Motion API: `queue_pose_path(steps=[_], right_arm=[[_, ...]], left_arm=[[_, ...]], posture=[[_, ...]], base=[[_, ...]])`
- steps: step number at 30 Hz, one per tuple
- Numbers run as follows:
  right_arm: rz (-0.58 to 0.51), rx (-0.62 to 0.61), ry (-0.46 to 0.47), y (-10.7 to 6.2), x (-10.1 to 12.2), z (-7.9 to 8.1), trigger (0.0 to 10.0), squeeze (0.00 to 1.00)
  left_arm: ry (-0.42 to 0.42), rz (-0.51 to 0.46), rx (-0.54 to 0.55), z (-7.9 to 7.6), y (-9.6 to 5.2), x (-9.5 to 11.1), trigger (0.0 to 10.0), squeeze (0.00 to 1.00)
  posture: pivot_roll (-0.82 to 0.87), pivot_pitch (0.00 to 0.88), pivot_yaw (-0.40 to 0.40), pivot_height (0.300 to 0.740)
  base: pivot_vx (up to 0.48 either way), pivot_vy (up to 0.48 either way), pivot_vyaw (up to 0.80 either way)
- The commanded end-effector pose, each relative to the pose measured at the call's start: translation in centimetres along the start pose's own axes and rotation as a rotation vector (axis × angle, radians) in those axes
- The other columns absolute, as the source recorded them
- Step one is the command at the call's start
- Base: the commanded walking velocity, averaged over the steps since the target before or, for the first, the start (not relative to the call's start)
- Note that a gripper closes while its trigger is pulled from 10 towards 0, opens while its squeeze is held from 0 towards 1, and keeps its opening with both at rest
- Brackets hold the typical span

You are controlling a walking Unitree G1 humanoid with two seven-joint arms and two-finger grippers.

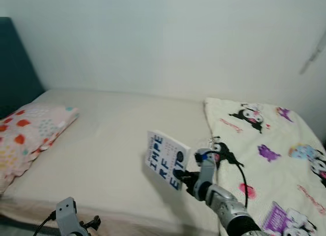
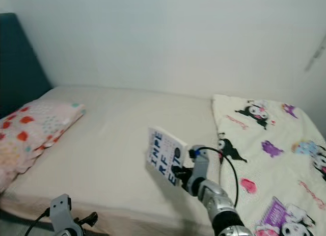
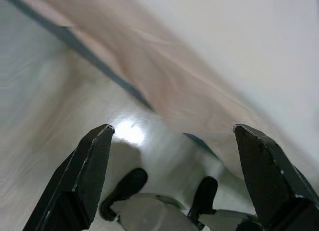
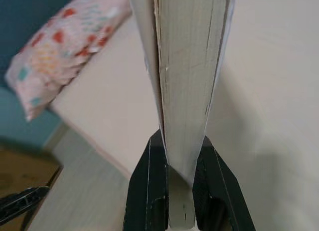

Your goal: Clean up the room

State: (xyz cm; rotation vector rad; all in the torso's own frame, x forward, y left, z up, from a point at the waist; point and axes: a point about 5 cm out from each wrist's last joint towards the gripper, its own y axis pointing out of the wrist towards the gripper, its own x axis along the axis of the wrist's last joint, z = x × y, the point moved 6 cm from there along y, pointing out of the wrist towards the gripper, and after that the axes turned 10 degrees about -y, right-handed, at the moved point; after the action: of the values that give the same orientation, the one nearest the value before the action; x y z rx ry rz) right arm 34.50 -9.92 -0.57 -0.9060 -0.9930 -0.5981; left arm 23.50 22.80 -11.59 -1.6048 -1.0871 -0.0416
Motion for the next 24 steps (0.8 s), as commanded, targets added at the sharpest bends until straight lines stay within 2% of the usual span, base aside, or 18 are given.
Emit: queue_pose_path(steps=[1,11,12,24], right_arm=[[-0.036,-0.008,-0.036,0.02,1.03,-0.37,10.0,0.0],[-0.041,-0.019,-0.052,0.17,1.01,-0.53,10.0,0.0],[-0.043,-0.019,-0.052,0.18,1.02,-0.52,10.0,0.0],[-0.044,-0.029,-0.05,0.12,0.91,-0.83,10.0,0.0]], left_arm=[[0.025,0.02,0.024,0.76,-0.17,-0.51,10.0,0.0],[0.029,0.024,0.058,1.47,-0.32,-0.85,10.0,0.0],[-0.007,0.021,0.067,1.6,-0.35,-0.93,10.0,0.0],[0.012,0.035,0.074,1.52,-0.31,-1.14,10.0,0.0]], posture=[[0.04,0.0,-0.043,0.74],[0.05,0.0,-0.046,0.74],[0.05,0.0,-0.046,0.74],[0.04,0.0,-0.044,0.74]], base=[[0.0,-0.465,0.73],[0.0,-0.464,0.73],[0.0,0.0,0.73],[0.0,0.0,0.73]])
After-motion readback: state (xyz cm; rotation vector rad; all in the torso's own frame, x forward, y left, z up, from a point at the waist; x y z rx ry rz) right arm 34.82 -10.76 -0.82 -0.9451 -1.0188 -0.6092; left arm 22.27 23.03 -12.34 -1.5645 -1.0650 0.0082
